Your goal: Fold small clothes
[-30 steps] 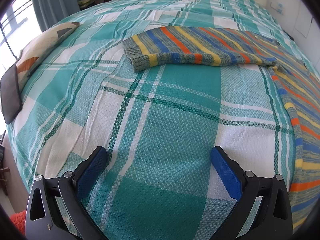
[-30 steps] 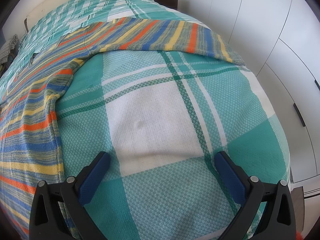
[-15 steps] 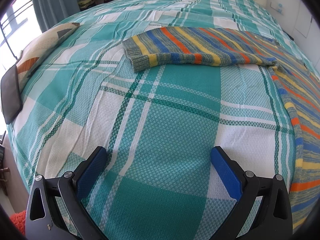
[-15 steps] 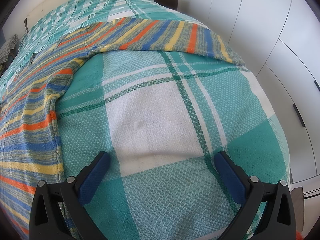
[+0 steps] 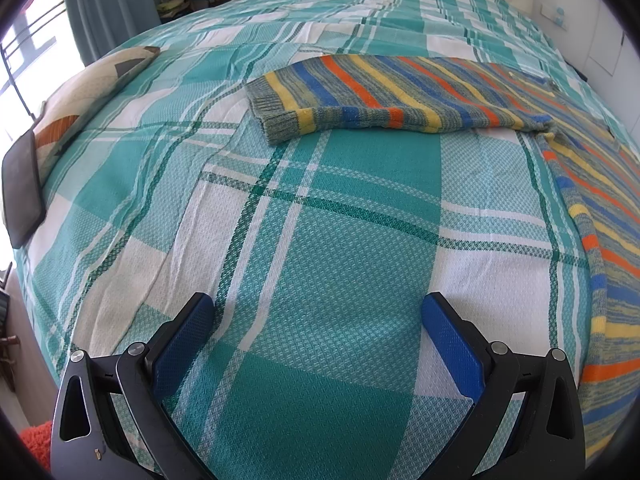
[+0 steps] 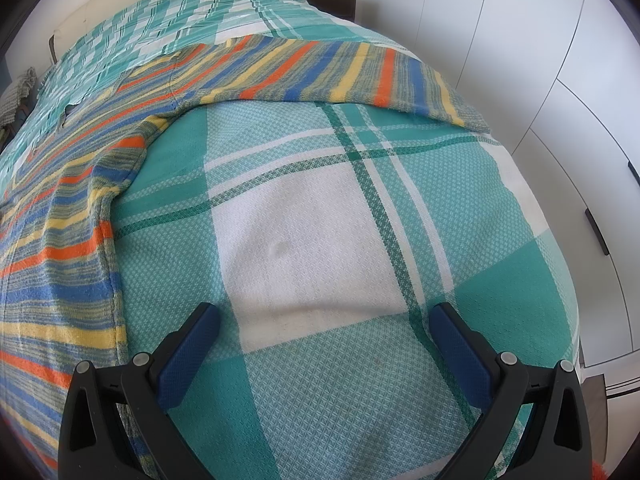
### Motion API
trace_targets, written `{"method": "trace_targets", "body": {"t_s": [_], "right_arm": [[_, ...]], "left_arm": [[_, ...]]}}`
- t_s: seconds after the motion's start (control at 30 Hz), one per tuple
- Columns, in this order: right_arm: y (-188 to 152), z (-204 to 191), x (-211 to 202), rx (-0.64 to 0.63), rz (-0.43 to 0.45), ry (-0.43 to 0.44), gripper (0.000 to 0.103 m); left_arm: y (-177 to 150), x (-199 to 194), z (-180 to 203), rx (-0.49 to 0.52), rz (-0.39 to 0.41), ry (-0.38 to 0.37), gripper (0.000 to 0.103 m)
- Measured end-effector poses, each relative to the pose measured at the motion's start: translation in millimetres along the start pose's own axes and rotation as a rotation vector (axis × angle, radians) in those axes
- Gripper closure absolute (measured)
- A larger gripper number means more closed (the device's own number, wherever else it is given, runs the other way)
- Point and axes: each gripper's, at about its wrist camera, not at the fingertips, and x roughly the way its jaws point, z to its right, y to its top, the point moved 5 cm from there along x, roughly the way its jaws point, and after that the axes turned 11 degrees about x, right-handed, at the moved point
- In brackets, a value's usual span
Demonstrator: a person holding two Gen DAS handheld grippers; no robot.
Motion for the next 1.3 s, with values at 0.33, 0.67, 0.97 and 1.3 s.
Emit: {"method": "trace_targets", "body": {"t_s": [0.33,0.67,0.97,1.3], "right_arm": [[62,45,-42,0.286,-0.031,0.338,0.001],[135,135,27,0.866,-0.199,0.64,0.01],[148,139,75,0.911,-0.136,0.698,0.031],[191,89,10,0.626,0.071,0.528,0.099]], "left_arm": [[1,-1,-1,0.004,-0.002,-0.002,0.0],[2,2,0,-0.002,0.002,0.011,0.0],[2,2,0,-0.003,0.012,0.019,0.0],[2,2,0,-0.009,0.019,0.028,0.0]]}}
